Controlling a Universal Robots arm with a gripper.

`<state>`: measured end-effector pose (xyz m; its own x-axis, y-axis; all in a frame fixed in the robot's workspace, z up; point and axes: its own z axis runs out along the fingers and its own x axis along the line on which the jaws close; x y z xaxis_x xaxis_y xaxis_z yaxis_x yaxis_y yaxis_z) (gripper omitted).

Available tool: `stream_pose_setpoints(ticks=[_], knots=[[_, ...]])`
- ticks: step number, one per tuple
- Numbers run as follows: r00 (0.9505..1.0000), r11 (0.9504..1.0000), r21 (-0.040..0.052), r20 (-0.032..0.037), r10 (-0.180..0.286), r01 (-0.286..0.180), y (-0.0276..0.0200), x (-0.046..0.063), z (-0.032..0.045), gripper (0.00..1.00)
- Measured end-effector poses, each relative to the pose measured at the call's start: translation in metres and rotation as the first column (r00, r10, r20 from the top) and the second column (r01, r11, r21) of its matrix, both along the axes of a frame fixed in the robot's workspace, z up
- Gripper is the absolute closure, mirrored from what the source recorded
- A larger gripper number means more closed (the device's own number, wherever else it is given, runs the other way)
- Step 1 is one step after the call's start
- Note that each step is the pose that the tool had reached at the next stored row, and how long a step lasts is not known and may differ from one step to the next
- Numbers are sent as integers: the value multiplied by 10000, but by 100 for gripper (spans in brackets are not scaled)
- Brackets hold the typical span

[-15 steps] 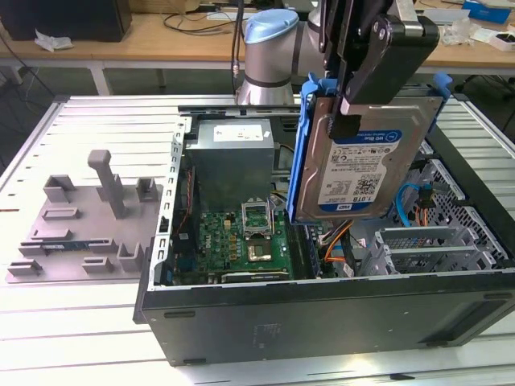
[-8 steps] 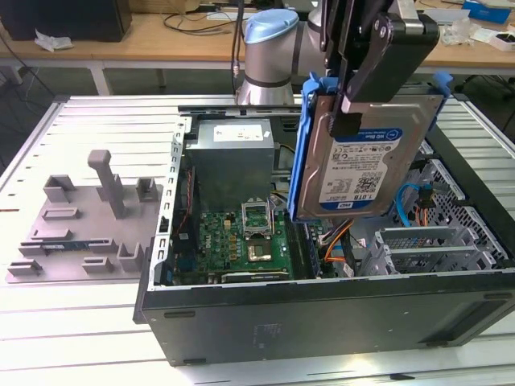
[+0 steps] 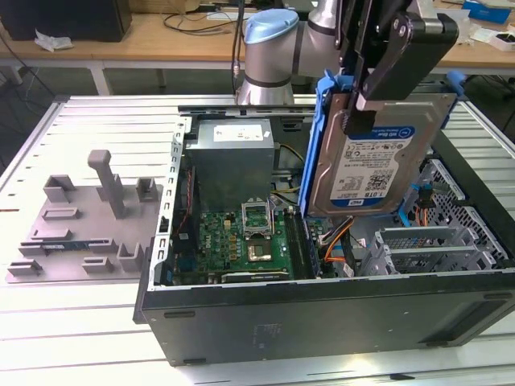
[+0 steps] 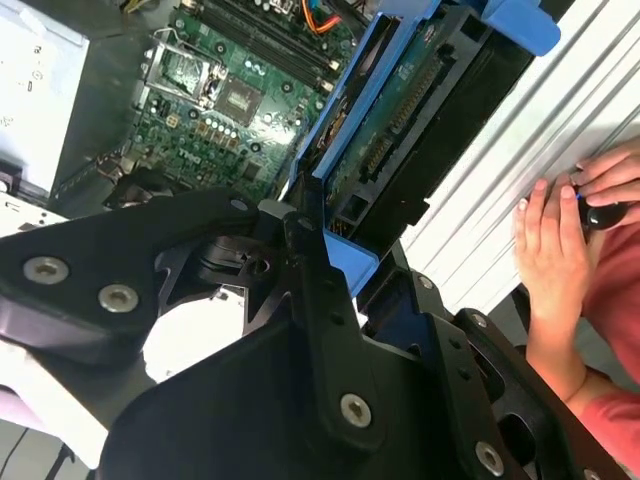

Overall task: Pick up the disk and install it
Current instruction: 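Pick up the disk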

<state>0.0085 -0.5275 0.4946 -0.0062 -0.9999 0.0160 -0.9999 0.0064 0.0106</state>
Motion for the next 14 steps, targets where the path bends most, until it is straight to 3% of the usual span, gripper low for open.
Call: stream_pose_setpoints(ticks=[4,5,8,10,14], knots=[[9996,9996,64,-1,-268,268,0,34,-2,64],[9995,9995,71,-1,-308,308,0,86,-4,64],[9995,9995,70,-1,-311,311,0,249,-4,64],[9995,9995,70,-1,-312,312,-1,446,-6,64],[9995,9995,70,-1,-312,312,-7,732,-10,64]])
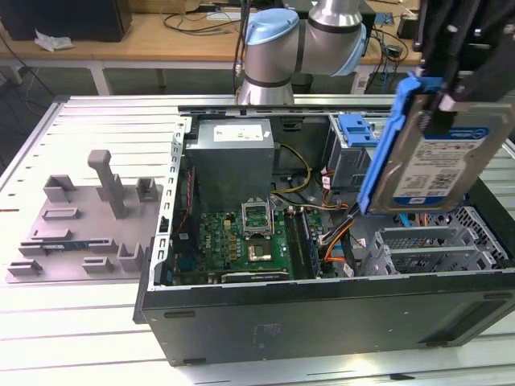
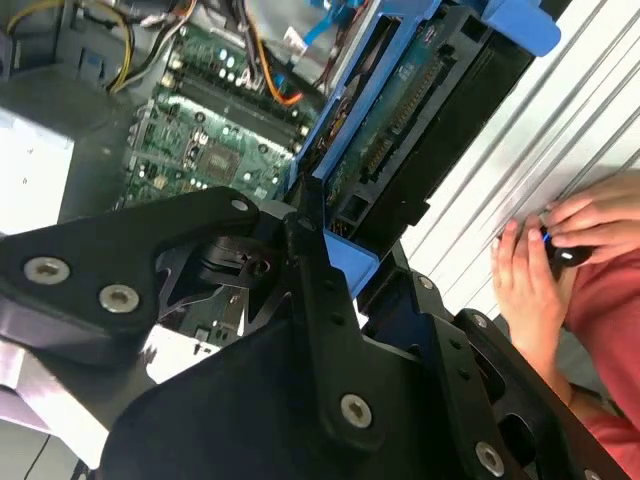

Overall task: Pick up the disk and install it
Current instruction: 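Pick up the disk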

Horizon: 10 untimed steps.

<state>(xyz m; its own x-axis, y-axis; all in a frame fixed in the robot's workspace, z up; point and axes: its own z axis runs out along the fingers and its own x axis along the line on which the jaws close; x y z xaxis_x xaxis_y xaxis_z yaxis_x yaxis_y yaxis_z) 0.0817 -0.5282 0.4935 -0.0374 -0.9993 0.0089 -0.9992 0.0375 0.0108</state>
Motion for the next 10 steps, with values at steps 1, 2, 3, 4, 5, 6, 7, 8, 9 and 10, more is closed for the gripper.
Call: stream_pose_setpoints(ticks=[1,2,3,4,5,6,7,8,9,10], knots=[[10000,10000,-1,0,1,-1,-6,62,-1,64],[10000,10000,1,0,1,-1,-11,87,-3,64],[10000,10000,1,0,0,0,-32,147,-6,64],[10000,10000,1,0,0,0,-49,208,-9,64],[10000,10000,1,1,2,-2,-58,245,-11,64],[10000,10000,2,0,0,0,-61,258,-13,64],[10000,10000,2,0,-8,8,-62,268,-16,64],[10000,10000,-1,0,-13,13,-62,269,-15,64],[10000,10000,0,0,-13,13,-63,270,-16,64],[10000,10000,0,0,-12,12,-62,271,-16,64]])
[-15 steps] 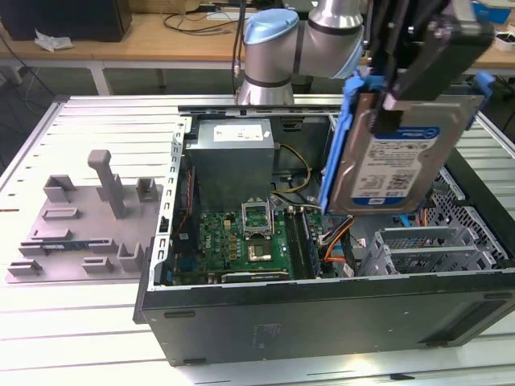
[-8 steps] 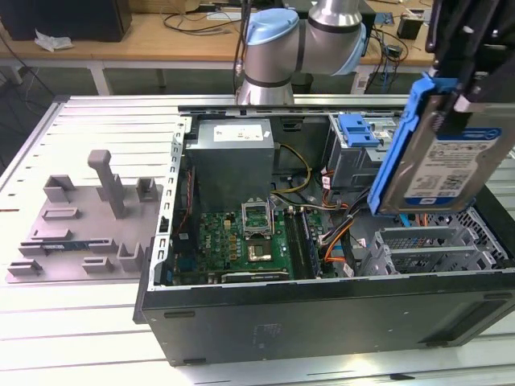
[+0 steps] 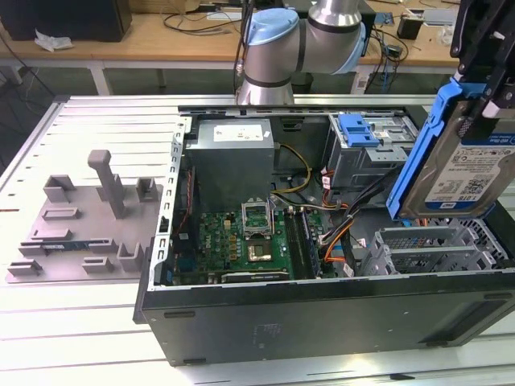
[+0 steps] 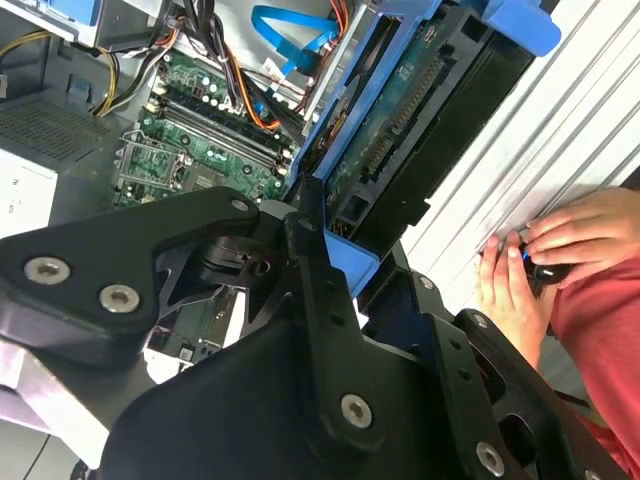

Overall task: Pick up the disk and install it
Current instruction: 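Pick up the disk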

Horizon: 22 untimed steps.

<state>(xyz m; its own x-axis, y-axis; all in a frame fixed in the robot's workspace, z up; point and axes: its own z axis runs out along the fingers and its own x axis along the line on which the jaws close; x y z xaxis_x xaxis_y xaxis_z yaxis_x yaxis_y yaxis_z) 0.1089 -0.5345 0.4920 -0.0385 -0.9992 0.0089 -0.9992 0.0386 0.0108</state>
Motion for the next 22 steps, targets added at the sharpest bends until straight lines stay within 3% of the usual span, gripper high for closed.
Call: stream_pose_setpoints(ticks=[17,22], knots=[[10000,10000,86,2,0,0,0,1,-25,64],[10000,9999,163,4,0,0,-2,1,-29,64]])
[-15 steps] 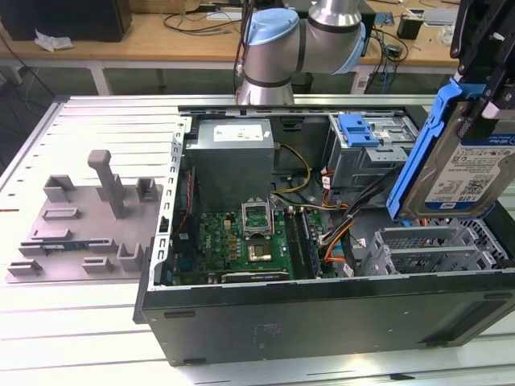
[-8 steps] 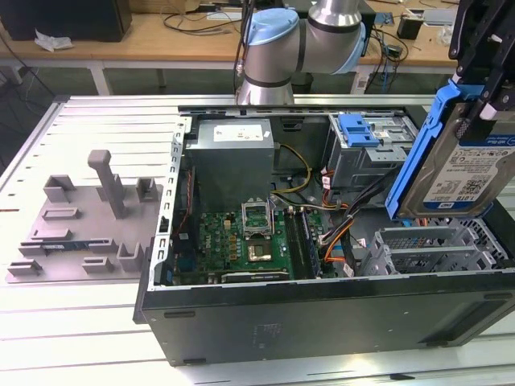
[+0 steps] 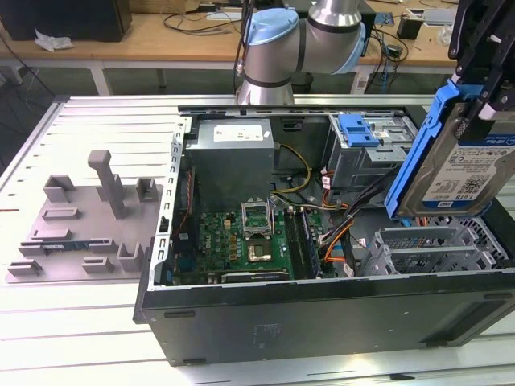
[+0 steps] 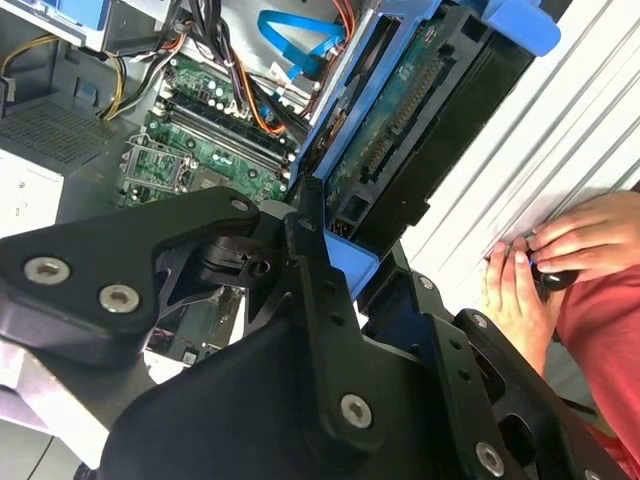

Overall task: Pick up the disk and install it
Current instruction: 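Pick up the disk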

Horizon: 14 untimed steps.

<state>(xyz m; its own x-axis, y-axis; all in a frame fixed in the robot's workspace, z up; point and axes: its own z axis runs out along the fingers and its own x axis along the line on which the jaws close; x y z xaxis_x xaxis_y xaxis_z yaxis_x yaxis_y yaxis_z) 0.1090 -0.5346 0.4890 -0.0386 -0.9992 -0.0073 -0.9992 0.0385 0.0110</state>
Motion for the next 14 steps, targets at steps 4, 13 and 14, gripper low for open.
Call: stream_pose_setpoints(ticks=[4,13,14], knots=[[10000,10000,-1,0,0,0,-1,0,0,64],[10000,10000,0,0,11,-11,-20,43,-5,64],[10000,10000,1,0,25,-25,-21,48,-7,64]])
